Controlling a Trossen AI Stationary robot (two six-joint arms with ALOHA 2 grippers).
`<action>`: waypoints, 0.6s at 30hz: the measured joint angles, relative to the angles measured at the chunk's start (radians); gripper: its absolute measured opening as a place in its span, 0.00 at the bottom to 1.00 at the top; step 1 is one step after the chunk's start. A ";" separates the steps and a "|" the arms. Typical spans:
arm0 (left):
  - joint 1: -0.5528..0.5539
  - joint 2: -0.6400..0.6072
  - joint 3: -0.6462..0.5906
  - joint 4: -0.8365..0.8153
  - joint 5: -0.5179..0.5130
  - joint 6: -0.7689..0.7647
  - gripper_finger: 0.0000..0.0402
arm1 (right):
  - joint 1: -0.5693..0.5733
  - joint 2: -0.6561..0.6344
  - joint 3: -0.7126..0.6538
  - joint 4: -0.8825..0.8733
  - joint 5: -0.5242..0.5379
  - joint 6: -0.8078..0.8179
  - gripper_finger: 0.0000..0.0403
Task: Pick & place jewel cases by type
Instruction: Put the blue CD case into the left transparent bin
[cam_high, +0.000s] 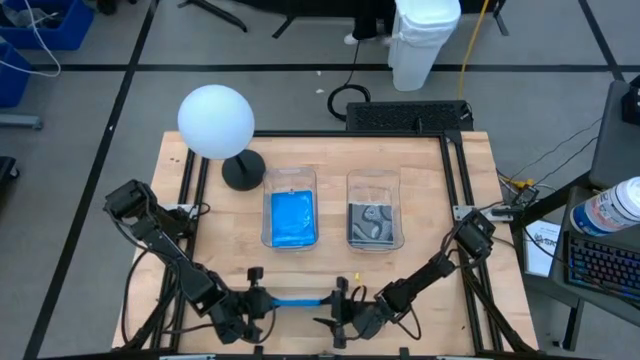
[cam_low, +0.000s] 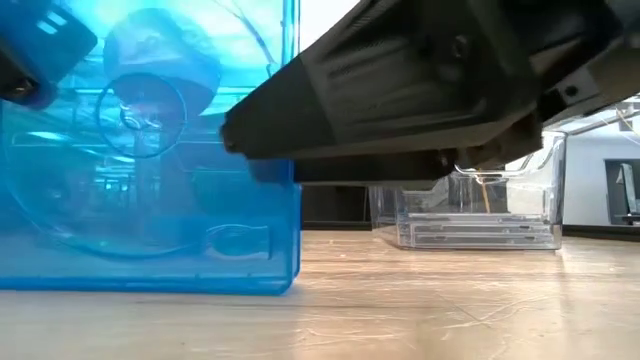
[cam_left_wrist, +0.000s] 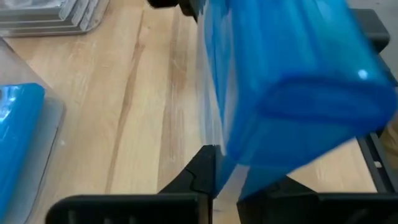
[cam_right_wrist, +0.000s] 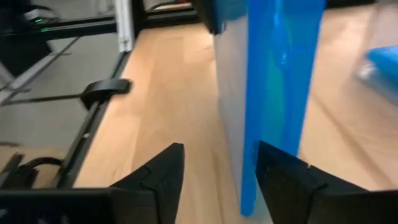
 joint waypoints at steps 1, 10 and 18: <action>0.001 0.000 0.000 -0.005 0.002 0.000 0.10 | 0.007 0.000 0.000 -0.003 0.033 0.004 0.45; 0.000 -0.001 0.001 -0.025 0.013 0.010 0.16 | 0.092 -0.047 0.000 -0.066 0.334 -0.042 0.47; 0.000 -0.001 0.000 -0.013 0.018 0.054 0.09 | 0.050 -0.049 0.000 -0.047 0.293 -0.081 0.50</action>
